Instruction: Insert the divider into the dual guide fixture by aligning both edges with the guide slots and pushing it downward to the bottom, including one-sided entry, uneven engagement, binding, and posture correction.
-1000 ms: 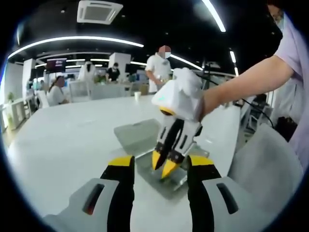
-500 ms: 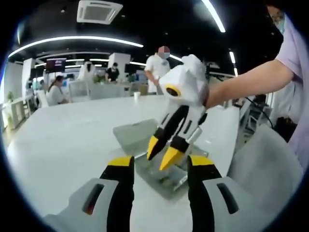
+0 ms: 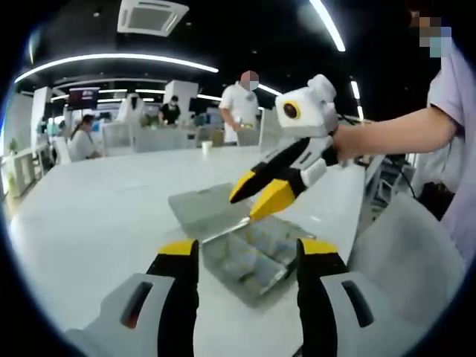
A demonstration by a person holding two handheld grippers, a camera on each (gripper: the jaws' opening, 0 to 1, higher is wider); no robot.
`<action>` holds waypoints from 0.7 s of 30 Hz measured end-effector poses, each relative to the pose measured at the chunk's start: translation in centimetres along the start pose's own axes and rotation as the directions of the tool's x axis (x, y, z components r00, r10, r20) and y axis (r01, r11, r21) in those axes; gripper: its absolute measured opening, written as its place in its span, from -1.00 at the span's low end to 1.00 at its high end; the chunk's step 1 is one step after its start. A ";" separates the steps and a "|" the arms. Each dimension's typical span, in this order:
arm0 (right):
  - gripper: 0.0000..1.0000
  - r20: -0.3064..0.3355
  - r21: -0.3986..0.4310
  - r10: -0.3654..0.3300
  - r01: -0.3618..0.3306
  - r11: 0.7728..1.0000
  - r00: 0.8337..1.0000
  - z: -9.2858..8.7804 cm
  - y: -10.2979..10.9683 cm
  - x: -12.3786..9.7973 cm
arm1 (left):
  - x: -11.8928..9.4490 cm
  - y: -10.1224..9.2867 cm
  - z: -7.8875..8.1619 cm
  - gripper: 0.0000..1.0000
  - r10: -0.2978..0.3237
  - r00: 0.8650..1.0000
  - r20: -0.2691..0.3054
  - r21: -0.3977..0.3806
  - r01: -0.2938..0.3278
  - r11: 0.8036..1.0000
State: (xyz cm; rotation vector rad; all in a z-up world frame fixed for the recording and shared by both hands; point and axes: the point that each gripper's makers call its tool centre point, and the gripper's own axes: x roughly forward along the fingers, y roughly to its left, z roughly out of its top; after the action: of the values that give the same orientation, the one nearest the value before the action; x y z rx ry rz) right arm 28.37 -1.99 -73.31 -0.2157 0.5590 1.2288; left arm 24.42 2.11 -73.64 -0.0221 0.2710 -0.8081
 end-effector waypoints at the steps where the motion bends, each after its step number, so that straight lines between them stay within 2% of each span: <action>1: -0.47 0.027 0.018 -0.019 0.019 1.000 0.999 0.3 -0.3 -0.7 | 0.0 -0.1 0.1 0.06 -0.003 1.000 0.005 -0.004 0.003 1.000; 6: -0.45 0.089 0.048 -0.087 0.083 0.995 0.992 0.6 -0.9 -3.6 | 0.0 -0.2 0.5 0.07 -0.009 1.000 0.025 -0.013 0.009 1.000; 12: -0.42 0.147 0.098 -0.176 0.163 0.982 0.973 0.7 -1.8 -6.9 | 0.1 -0.4 0.5 0.07 -0.014 1.000 0.022 -0.008 0.014 1.000; 21: -0.40 0.177 0.150 -0.261 0.236 0.960 0.949 -0.3 -2.0 -10.0 | 0.1 -0.6 0.4 0.07 -0.021 1.000 0.017 -0.004 0.021 1.000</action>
State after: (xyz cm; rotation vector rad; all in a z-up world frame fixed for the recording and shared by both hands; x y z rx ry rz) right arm 27.95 -11.09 -68.70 -0.0541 0.4225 0.9526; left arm 24.20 1.59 -73.21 -0.0363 0.2566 -0.8277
